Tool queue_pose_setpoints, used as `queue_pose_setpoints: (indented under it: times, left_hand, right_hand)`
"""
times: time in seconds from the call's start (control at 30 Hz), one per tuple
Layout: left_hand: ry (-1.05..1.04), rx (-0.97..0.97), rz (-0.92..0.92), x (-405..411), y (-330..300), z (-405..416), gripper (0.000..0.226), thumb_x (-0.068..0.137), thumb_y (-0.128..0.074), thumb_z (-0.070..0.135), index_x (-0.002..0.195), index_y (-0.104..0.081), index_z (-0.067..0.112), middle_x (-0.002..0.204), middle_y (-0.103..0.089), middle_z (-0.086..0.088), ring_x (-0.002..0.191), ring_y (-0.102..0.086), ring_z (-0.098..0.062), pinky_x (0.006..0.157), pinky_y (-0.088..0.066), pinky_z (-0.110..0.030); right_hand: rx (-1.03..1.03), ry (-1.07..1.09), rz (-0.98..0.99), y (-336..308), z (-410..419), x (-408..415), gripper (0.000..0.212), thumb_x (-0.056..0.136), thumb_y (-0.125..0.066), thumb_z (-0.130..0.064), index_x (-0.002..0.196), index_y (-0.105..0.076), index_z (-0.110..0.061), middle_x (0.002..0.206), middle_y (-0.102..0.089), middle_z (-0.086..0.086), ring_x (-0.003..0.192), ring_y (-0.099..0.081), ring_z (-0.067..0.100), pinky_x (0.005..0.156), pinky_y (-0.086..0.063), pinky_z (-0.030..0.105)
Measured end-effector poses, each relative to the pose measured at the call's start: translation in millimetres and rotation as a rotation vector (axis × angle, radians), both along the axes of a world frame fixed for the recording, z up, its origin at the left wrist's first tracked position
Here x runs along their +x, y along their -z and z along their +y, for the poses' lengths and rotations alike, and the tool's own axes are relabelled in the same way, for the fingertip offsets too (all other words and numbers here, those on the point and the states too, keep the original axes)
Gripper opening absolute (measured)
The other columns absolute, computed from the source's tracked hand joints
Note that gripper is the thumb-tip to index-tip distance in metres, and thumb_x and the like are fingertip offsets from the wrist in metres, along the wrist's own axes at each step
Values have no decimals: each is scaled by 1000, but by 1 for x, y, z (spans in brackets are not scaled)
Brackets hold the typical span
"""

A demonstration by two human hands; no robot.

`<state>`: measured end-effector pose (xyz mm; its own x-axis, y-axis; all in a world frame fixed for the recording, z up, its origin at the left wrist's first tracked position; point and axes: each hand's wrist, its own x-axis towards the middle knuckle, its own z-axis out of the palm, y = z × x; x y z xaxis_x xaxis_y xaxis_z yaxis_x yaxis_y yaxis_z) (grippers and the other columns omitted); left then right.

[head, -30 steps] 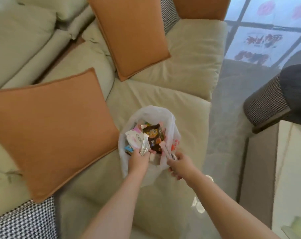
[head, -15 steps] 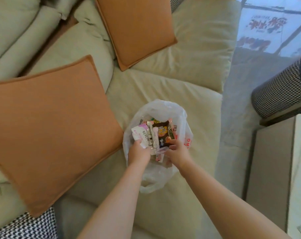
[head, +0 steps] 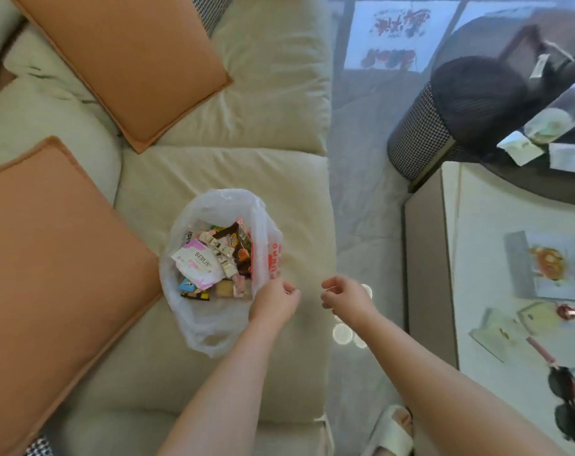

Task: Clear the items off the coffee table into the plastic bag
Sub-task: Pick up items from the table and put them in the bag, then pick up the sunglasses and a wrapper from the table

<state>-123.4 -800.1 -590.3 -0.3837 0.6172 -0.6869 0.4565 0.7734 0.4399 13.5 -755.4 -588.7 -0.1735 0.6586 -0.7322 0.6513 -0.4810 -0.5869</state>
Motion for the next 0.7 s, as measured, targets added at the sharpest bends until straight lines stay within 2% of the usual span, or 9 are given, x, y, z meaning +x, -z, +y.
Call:
queue_pose_setpoints:
  times: [0.13,0.23,0.3,0.43,0.57,0.7]
  left_hand:
    - [149,-40,6,66,6,4,19,87,-56,26,102,-67,19,109,-69,-7,105,-62,-26,88,-50,-31]
    - [280,-71,2,120,15,4,18,89,-56,25,102,-66,16,108,-68,-8,103,-62,-26,84,-46,-29]
    - [372,-87,-12,158,19,4,17,89,-55,24,101,-65,15,107,-68,-9,101,-62,-25,80,-45,-28]
    - [599,-132,50,232,21,6,18,88,-52,34,100,-63,25,106,-67,2,100,-62,-20,81,-47,-27]
    - [752,-129,81,296,24,11,26,88,-49,42,105,-62,28,111,-65,7,99,-64,-18,83,-49,-28]
    - [851,-121,108,349,35,20,33,89,-48,46,112,-60,26,114,-63,7,107,-59,-17,86,-47,-30]
  right_hand:
    - [38,-78,-132,2,-12,79,31,88,-51,-14,118,-59,-13,109,-65,4,89,-54,15,68,-39,22]
    - [28,-69,-210,10,-23,147,29,88,-52,-17,115,-60,-15,111,-64,3,102,-59,20,79,-43,25]
    - [7,-22,-248,15,-31,193,28,88,-53,-19,114,-60,-15,112,-64,2,106,-59,21,81,-43,25]
    - [-30,112,-308,22,-45,281,26,89,-54,-23,113,-61,-16,115,-64,3,108,-58,21,88,-45,29]
    - [-78,212,-335,31,-58,355,31,89,-54,-27,118,-58,-18,117,-62,1,106,-58,19,90,-49,33]
    - [-101,238,-392,48,-69,414,36,88,-52,-28,123,-56,-18,124,-57,1,111,-56,19,89,-48,33]
